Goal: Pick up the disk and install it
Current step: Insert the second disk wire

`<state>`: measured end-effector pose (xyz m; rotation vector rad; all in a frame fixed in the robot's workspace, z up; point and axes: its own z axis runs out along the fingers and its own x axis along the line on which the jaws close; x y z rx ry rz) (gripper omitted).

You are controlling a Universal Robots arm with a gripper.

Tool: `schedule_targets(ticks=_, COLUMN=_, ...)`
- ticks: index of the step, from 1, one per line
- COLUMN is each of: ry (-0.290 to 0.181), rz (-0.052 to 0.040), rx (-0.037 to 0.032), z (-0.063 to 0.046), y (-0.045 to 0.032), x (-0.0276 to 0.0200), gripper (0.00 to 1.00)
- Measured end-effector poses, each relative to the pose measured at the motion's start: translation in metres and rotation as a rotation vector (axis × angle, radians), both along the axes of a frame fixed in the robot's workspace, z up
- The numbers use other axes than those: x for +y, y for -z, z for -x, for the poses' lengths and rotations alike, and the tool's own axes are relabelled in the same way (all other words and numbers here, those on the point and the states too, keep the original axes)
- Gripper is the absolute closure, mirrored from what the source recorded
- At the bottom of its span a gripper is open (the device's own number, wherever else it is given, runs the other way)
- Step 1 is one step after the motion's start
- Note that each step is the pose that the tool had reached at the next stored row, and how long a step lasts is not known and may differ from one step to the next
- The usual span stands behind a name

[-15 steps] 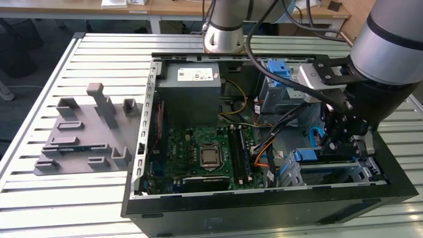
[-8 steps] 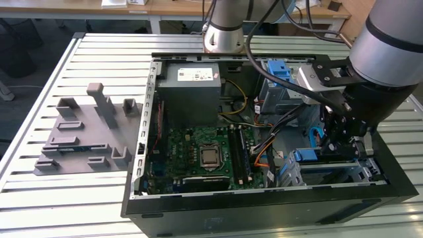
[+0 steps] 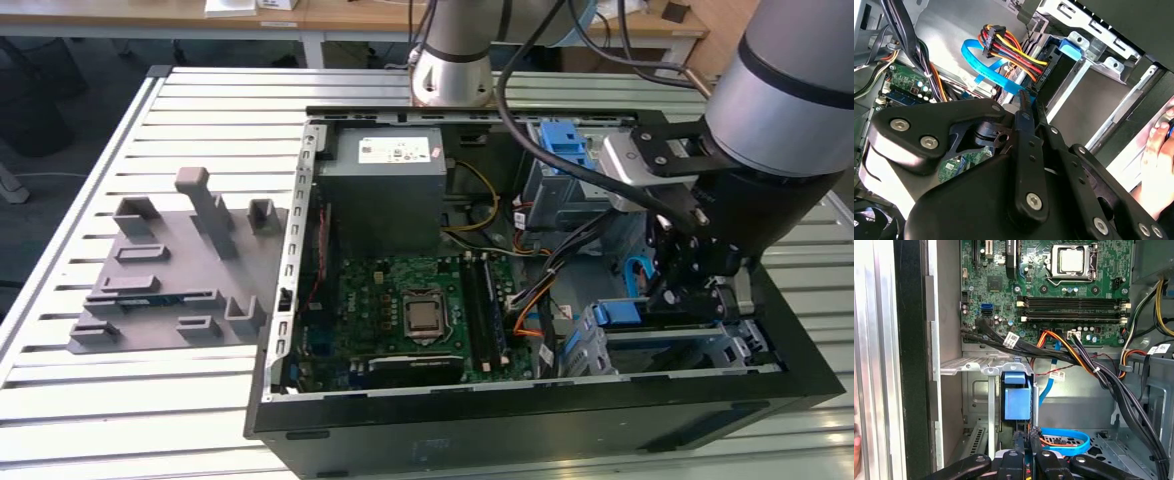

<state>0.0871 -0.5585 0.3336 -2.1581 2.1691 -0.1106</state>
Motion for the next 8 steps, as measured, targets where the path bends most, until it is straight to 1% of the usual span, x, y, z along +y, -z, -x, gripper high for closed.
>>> schedule_targets(ticks=8, ry=0.001, rz=0.0001, rx=0.0, z=-0.0009, y=0.0003, x=0.0, gripper=0.84)
